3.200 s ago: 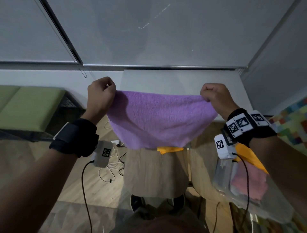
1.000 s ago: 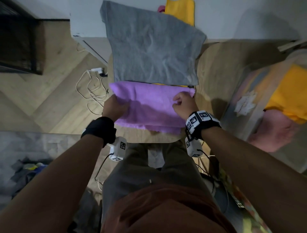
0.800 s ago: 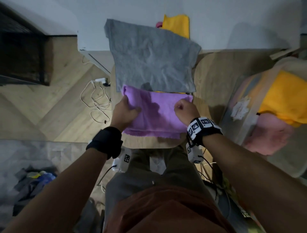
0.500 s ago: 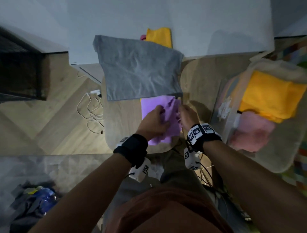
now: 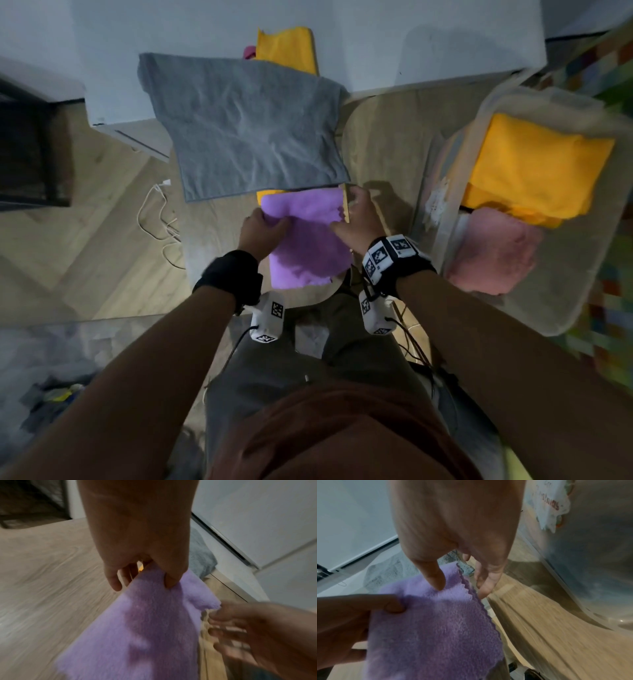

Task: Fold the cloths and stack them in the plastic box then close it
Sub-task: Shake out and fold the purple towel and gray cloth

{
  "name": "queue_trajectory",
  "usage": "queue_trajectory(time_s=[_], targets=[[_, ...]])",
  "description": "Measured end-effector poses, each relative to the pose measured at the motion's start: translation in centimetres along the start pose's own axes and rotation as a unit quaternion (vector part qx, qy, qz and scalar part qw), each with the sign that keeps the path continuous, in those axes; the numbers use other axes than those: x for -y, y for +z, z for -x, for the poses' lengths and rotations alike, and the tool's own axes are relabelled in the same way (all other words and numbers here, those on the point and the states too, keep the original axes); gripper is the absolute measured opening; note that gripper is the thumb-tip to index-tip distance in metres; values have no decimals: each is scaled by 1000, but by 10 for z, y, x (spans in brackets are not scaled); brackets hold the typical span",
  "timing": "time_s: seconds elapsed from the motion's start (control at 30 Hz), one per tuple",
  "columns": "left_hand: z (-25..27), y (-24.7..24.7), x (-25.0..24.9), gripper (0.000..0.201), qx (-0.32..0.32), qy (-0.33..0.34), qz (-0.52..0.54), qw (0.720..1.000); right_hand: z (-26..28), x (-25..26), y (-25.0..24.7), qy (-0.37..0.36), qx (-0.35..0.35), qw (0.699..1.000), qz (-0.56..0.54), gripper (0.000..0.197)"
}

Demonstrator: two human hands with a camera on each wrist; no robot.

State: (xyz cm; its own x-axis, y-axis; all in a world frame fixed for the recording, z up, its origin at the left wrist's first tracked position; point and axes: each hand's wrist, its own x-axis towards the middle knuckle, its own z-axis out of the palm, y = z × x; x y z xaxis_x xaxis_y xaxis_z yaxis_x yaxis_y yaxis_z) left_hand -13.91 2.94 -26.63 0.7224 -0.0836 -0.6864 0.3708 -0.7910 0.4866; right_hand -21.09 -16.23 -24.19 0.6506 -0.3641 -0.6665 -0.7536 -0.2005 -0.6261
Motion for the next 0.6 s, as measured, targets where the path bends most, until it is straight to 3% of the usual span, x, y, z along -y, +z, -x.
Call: queue_trajectory(time_s=[0.13, 0.2, 0.3, 0.43, 0.6], targets=[[21, -5, -23, 61, -9, 96, 18, 995, 2, 7, -6, -53, 13, 998, 25, 110], [27, -13, -38, 52, -3, 135, 9, 991, 2, 19, -12, -121, 21, 989, 79, 111], [34, -34, -71, 52, -1, 187, 9, 982, 8, 51, -24, -176, 56, 976, 115, 91], [47, -73, -128, 42, -13, 244, 8, 970, 18, 94, -39, -140, 78, 987, -1, 58], [75, -124, -185, 55, 15, 327, 21, 945, 53, 151, -74, -129, -16, 987, -93, 30]])
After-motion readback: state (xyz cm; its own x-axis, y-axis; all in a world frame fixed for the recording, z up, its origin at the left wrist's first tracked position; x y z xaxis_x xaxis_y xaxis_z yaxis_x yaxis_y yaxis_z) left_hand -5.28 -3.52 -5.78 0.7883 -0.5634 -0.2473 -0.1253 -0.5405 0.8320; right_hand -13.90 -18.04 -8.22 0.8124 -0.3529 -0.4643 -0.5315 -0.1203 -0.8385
